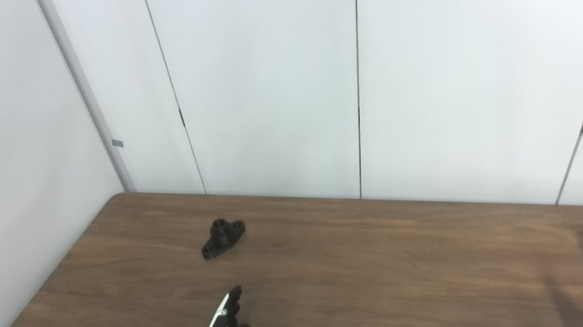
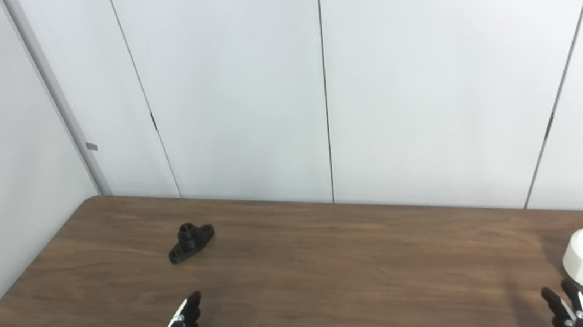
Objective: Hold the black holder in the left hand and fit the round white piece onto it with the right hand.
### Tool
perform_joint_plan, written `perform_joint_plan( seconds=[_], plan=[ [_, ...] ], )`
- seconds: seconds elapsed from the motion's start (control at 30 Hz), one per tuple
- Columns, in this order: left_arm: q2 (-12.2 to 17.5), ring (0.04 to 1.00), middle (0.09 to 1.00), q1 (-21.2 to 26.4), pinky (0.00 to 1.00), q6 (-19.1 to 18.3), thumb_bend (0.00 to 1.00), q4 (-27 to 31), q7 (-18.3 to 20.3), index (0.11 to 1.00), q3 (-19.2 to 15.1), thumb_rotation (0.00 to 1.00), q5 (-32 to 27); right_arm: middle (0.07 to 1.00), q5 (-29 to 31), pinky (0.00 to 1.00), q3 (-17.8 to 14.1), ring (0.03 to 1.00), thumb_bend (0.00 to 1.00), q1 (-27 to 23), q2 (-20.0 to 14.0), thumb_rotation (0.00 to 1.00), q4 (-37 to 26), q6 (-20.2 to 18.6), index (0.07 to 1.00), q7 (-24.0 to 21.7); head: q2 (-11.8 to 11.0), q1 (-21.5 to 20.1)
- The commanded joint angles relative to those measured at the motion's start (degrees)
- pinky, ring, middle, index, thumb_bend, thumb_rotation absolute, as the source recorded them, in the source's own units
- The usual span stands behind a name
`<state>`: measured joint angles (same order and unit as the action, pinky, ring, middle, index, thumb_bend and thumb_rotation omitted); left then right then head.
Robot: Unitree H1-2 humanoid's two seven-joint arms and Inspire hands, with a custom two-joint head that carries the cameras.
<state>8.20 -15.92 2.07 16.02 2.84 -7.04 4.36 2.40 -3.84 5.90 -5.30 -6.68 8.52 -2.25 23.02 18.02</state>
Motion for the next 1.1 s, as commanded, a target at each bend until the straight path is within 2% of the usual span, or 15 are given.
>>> perform_joint_plan(
  seconds=[0.0, 0.07, 0.1, 0.13, 0.2, 0.23, 0.33, 0.43, 0.5, 0.57, 0.67, 0.73, 0.87, 1.07],
  plan=[
    [-0.15, 0.980, 0.991, -0.14, 0.94, -3.84, 0.50, 3.09, -2.53, 0.979, -0.30, 0.29, 5.90, 0.938, 0.91, 1.00, -0.11, 0.978, 0.62, 2.89, 0.54, 1.00, 4.85, 1.50, 0.981, -0.13, 0.13, -0.12],
    [-0.53, 0.958, 0.978, 0.93, 0.90, -6.36, 0.56, 4.54, -3.89, 0.960, -0.73, 0.25, 8.95, 0.950, 1.49, 1.00, 0.21, 0.995, 0.62, 3.01, 0.04, 1.00, 4.69, 1.70, 0.990, -1.01, 0.35, 0.00],
    [-0.69, 0.933, 0.957, 1.87, 0.88, -8.47, 0.67, 5.32, -4.43, 0.951, -1.06, 0.29, 10.15, 0.976, 1.70, 1.00, 0.49, 0.998, 0.63, 3.07, -0.37, 1.00, 4.60, 1.69, 0.996, -1.60, 0.32, 0.11],
    [-0.77, 0.932, 0.956, 2.51, 0.89, -10.01, 0.72, 5.85, -4.79, 0.947, -1.26, 0.31, 10.95, 0.988, 1.84, 1.00, 0.67, 0.999, 0.63, 3.10, -0.65, 1.00, 4.54, 1.67, 0.998, -1.98, 0.32, 0.11],
    [0.10, 0.932, 0.957, 4.41, 0.88, -12.87, 0.78, 6.80, -4.95, 0.946, -1.63, 0.33, 12.98, 0.997, 2.18, 1.00, 0.73, 1.000, 0.63, 3.28, -0.79, 1.00, 4.22, 1.27, 1.000, -2.30, 0.30, 0.16],
    [0.49, 0.914, 0.945, 5.01, 0.84, -13.65, 0.81, 7.02, -4.96, 0.942, -1.71, 0.35, 13.74, 0.999, 2.30, 1.00, 0.70, 1.000, 0.64, 3.33, -0.77, 1.00, 4.11, 1.14, 1.000, -2.35, 0.30, 0.16],
    [2.52, 0.873, 0.913, 7.95, 0.78, -17.62, 0.84, 7.68, -4.99, 0.931, -2.09, 0.39, 18.61, 0.998, 1.68, 1.00, 0.62, 1.000, 0.66, 3.70, -0.66, 1.00, 3.42, 0.56, 1.000, -2.14, 0.59, 0.33],
    [5.46, 0.953, 0.954, 10.87, 0.92, -17.91, 0.82, 6.63, -4.97, 0.933, -2.61, 0.38, 21.08, 0.996, 1.76, 1.00, 0.62, 1.000, 0.67, 3.92, -0.62, 1.00, 2.95, 0.14, 1.000, -2.18, 0.69, 0.28],
    [6.93, 0.976, 0.969, 12.63, 0.96, -18.67, 0.82, 5.94, -4.68, 0.941, -3.31, 0.36, 20.96, 0.995, 1.77, 1.00, 0.63, 1.000, 0.67, 4.07, -0.57, 1.00, 2.64, -0.17, 1.000, -2.16, 0.86, 0.15],
    [8.62, 0.973, 0.966, 14.17, 0.95, -19.44, 0.84, 4.99, -4.40, 0.940, -3.74, 0.37, 21.46, 0.993, 1.64, 1.00, 0.67, 1.000, 0.67, 4.22, -0.55, 1.00, 2.33, -0.40, 1.000, -2.12, 1.05, -0.02],
    [11.35, 0.944, 0.935, 16.05, 0.89, -19.82, 0.84, 3.32, -4.39, 0.917, -3.47, 0.40, 23.84, 0.989, 1.35, 1.00, 0.70, 1.000, 0.67, 4.40, -0.40, 1.00, 1.79, -0.95, 1.000, -1.96, 1.45, -0.03],
    [12.39, 0.954, 0.941, 17.38, 0.90, -21.91, 0.85, 2.75, -3.52, 0.915, -3.40, 0.40, 24.45, 0.990, 1.42, 1.00, 0.74, 1.000, 0.67, 4.46, -0.33, 1.00, 1.67, -1.04, 1.000, -2.06, 1.50, -0.21],
    [13.93, 0.957, 0.949, 20.56, 0.89, -23.79, 0.86, -1.41, -2.89, 0.914, -3.62, 0.37, 23.51, 0.996, 1.36, 1.00, 0.79, 1.000, 0.67, 4.60, -0.39, 1.00, 1.82, -1.18, 1.000, -2.23, 1.51, -0.35],
    [16.77, 0.955, 0.936, 25.13, 0.89, -17.68, 0.90, -13.57, -6.25, 0.888, -3.57, 0.38, 23.08, 0.993, 2.44, 1.00, 0.79, 1.000, 0.67, 4.99, -0.28, 1.00, 1.44, -1.72, 1.000, -2.71, 1.78, -0.87]
  ],
)
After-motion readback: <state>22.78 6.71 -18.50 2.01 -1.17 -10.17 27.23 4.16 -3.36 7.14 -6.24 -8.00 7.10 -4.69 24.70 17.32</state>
